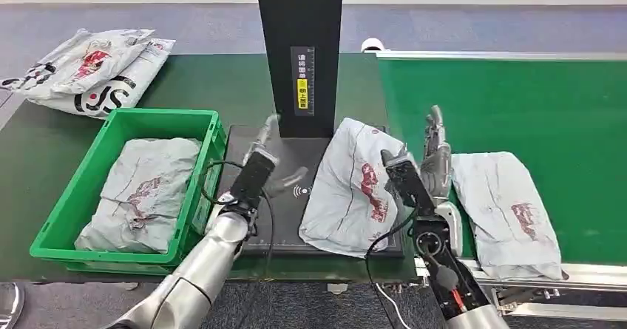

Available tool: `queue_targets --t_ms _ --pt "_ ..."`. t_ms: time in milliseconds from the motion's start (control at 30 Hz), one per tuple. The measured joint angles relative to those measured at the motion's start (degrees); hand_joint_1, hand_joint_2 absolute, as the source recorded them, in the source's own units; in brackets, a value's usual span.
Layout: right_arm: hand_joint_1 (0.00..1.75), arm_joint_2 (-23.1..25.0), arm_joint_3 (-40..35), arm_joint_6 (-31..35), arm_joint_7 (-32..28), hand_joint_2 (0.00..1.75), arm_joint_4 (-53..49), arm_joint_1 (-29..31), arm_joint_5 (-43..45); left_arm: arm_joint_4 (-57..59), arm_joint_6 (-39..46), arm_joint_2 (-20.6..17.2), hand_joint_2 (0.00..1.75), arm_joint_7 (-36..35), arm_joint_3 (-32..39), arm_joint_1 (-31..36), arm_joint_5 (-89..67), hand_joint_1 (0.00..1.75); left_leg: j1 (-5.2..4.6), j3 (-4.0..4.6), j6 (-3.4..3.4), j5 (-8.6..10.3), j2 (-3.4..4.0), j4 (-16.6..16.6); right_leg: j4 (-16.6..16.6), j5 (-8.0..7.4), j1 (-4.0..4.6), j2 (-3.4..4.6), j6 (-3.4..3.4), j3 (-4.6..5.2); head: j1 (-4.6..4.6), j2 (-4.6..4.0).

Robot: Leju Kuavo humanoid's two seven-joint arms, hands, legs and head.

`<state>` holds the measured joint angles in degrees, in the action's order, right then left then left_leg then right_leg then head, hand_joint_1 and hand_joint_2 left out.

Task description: Moved the parcel from conveyor to table for the left to box.

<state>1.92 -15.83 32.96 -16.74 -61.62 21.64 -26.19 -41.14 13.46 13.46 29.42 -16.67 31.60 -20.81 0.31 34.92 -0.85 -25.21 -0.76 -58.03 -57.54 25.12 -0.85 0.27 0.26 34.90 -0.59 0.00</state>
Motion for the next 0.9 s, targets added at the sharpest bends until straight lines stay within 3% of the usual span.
queue_targets --t_ms 233,400,733,767,800,900 --pt "0.00 -0.8 4.8 1.8 -2.7 1.75 1.8 0.7 1.7 3.4 -0.7 0.7 1.75 1.5 -6.2 -0.9 -7.3 0.00 -0.10 -0.01 0.05 -0.04 0.01 0.0 0.0 -0.01 -0.02 -0.01 0.03 0.01 0.00 0.00" --pt "0.00 -1.2 8.6 -0.8 -4.8 1.75 5.3 2.3 5.3 7.1 -2.9 1.1 1.75 1.9 -11.2 -1.7 -13.0 0.00 -0.10 -0.02 0.05 -0.03 0.04 0.0 0.0 -0.01 -0.03 0.01 0.03 0.01 0.00 0.00" --pt "0.00 -1.2 12.7 -3.5 -5.4 1.75 8.5 2.6 6.9 13.5 -4.0 1.0 1.75 -3.6 -19.0 -1.1 -21.9 0.00 -0.10 -0.01 0.05 -0.04 0.04 0.0 0.0 -0.01 -0.02 0.00 0.03 0.01 0.00 -0.02" --pt "0.00 -1.2 12.7 -3.6 -5.4 1.75 8.6 2.6 6.8 13.7 -4.4 1.0 1.75 -4.1 -19.3 -1.0 -22.4 0.68 -0.10 -0.01 0.05 -0.04 0.04 0.0 0.0 -0.01 -0.02 0.00 0.03 0.01 0.00 0.00" --pt "0.00 -1.2 13.0 -3.9 -5.3 1.75 8.7 2.6 6.7 14.2 -5.4 1.0 1.75 -5.1 -19.8 -0.6 -23.5 1.75 -0.10 -0.01 0.05 -0.03 0.04 0.0 0.0 -0.01 -0.02 0.00 0.03 0.00 0.00 0.00" --pt "0.00 -1.2 13.2 -5.2 -4.5 1.75 9.4 3.0 5.8 15.9 -11.3 0.6 1.75 -8.4 -23.0 1.1 -29.5 1.75 -0.09 -0.04 0.09 -0.01 -0.07 0.0 0.0 0.00 -0.02 -0.09 0.05 -0.12 0.00 0.00"
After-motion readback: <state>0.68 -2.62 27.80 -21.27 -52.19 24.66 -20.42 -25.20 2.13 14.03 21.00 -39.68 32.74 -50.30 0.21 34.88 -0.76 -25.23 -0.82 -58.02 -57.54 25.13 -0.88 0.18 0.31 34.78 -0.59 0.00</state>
